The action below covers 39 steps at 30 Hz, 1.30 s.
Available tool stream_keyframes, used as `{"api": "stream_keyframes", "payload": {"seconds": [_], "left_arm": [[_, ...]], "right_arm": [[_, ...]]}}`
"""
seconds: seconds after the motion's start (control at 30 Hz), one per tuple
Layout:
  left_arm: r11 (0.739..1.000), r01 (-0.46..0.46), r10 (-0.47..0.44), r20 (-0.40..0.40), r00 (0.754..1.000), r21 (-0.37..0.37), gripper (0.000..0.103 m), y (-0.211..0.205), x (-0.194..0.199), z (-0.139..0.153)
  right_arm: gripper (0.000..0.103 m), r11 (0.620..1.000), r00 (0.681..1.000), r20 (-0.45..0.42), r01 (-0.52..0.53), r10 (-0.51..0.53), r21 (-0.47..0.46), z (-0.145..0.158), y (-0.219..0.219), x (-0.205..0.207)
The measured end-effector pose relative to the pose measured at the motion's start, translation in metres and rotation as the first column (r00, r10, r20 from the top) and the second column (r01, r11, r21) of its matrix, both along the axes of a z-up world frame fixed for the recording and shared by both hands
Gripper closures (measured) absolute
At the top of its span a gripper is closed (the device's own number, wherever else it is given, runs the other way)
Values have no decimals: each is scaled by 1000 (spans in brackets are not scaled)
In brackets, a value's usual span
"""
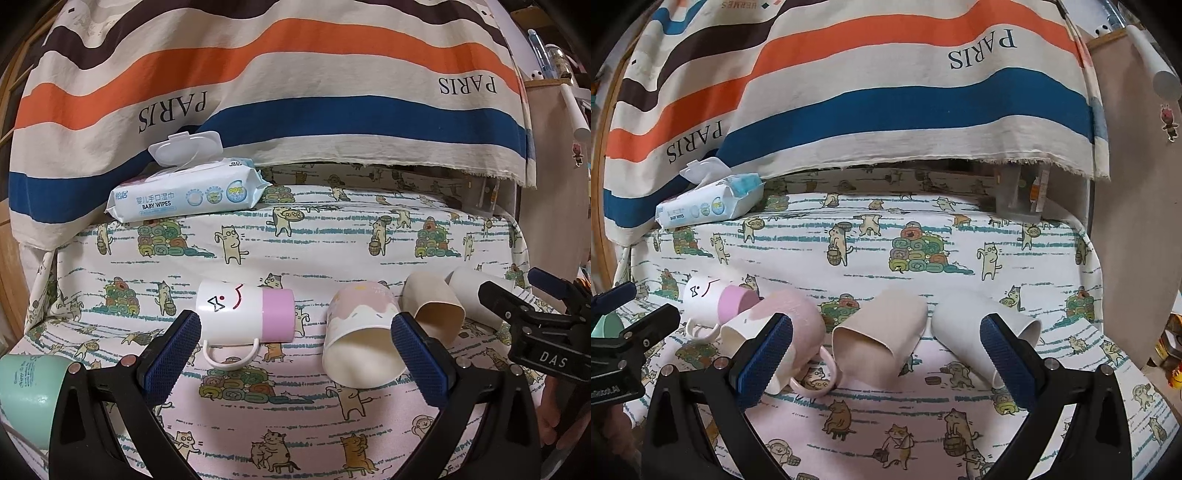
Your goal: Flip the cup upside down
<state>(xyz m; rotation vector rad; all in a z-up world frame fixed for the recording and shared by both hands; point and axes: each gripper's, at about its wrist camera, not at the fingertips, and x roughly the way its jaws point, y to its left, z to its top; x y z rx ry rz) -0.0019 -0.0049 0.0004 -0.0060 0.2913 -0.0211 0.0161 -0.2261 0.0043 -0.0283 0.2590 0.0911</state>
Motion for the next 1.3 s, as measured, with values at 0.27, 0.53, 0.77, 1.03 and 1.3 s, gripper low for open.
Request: {"api": "stream_keyframes", "payload": {"seconds": [0.27, 0.53, 0.77, 1.03, 1.3], "left_arm": [[1000, 0, 0, -1, 1000, 0, 1, 0, 0, 0], [1000, 0, 0, -1, 1000, -1, 1, 0, 0, 0], [1000, 1, -1, -1, 1000, -2, 1, 0, 0, 0], [1000, 1, -1, 1, 1000, -2, 1, 0, -1, 0], [1000, 1, -1, 0, 1000, -3, 1, 0, -1, 0]], "right_arm": [[1, 1000, 1000, -3, -1, 1, -4, 0, 3, 0], [1, 1000, 1000, -3, -1, 1, -4, 0, 3, 0], [1, 1000, 1000, -5, 0, 0, -3, 0, 3, 1], [1, 1000, 1000, -3, -1, 1, -5, 0, 3, 0], [1, 1000, 1000, -3, -1, 1, -5, 0, 3, 0]]}}
